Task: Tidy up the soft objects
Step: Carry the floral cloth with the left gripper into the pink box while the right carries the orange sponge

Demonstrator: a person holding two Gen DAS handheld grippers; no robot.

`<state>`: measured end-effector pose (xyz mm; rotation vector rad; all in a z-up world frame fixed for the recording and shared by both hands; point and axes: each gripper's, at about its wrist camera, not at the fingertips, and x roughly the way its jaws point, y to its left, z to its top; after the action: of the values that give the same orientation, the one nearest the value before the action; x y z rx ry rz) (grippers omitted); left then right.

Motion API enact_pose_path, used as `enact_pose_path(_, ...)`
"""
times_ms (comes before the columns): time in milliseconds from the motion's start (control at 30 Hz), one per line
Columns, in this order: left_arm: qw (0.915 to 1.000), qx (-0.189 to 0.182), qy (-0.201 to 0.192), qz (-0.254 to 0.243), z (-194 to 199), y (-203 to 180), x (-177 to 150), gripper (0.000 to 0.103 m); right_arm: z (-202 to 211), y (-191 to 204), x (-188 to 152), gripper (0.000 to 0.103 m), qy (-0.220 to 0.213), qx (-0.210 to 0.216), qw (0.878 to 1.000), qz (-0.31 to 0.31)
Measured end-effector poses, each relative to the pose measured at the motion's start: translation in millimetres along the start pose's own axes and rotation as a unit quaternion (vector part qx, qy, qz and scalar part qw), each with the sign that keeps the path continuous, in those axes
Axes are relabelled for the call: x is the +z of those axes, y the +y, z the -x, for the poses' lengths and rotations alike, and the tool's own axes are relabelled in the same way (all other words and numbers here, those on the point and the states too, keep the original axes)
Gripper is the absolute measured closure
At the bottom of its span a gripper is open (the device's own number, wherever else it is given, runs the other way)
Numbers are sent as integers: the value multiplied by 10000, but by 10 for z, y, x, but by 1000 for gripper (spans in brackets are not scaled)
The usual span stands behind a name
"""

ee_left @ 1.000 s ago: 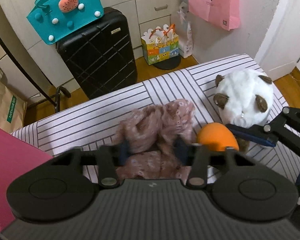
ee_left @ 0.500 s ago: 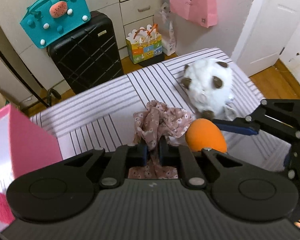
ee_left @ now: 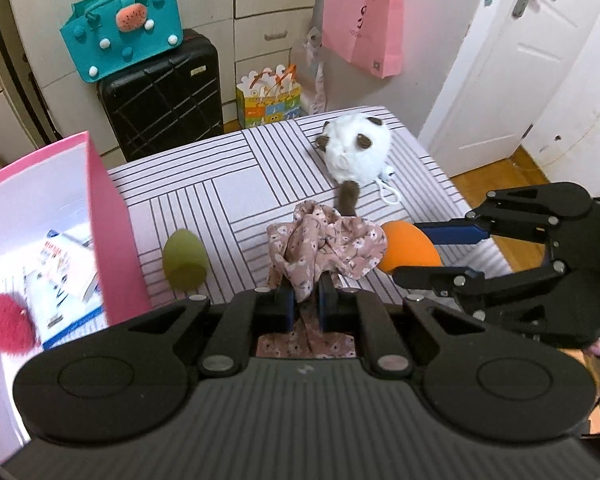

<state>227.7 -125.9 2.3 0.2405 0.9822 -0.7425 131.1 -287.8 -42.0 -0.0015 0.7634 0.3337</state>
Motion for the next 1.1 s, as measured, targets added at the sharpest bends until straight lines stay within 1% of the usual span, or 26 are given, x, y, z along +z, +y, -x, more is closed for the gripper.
enact_pose_path(133,9998,-54,-198,-18,277,-16,-137,93,153,89,8,64,12,145,9999,-33)
enact_pose_path(300,9988,-9,-479,-101,660,-20,-330,93,315,205,55,64,89,472,9988,-103)
enact_pose_path(533,9941,2,-1046,301,1240,159,-652,93,478,442,172,64,123,1000,9949,-71)
enact_pose_path(667,9902,154,-1322,415,1505,290,-849,93,532,645,293,64,92,1228,9923,111)
enact_pose_path(767,9876,261,-1466,501,1634,418,-969,93,549,802,379,64,49,1289,9913,272)
enact_pose_path(833,9867,340,-1490,561,1679,505,-1051,93,547,905,433,64,16,1304,9907,386)
enact_pose_path(933,9869,435,-1408,659,1659,662,-1148,93,481,1049,514,64,11,1336,9896,524)
enact_pose_path(1033,9881,507,-1244,743,1590,841,-1211,93,378,1191,592,64,15,1275,9893,707)
enact_pose_path(1100,9894,481,-1089,826,1514,974,-1213,93,286,1264,643,64,43,1271,9888,781)
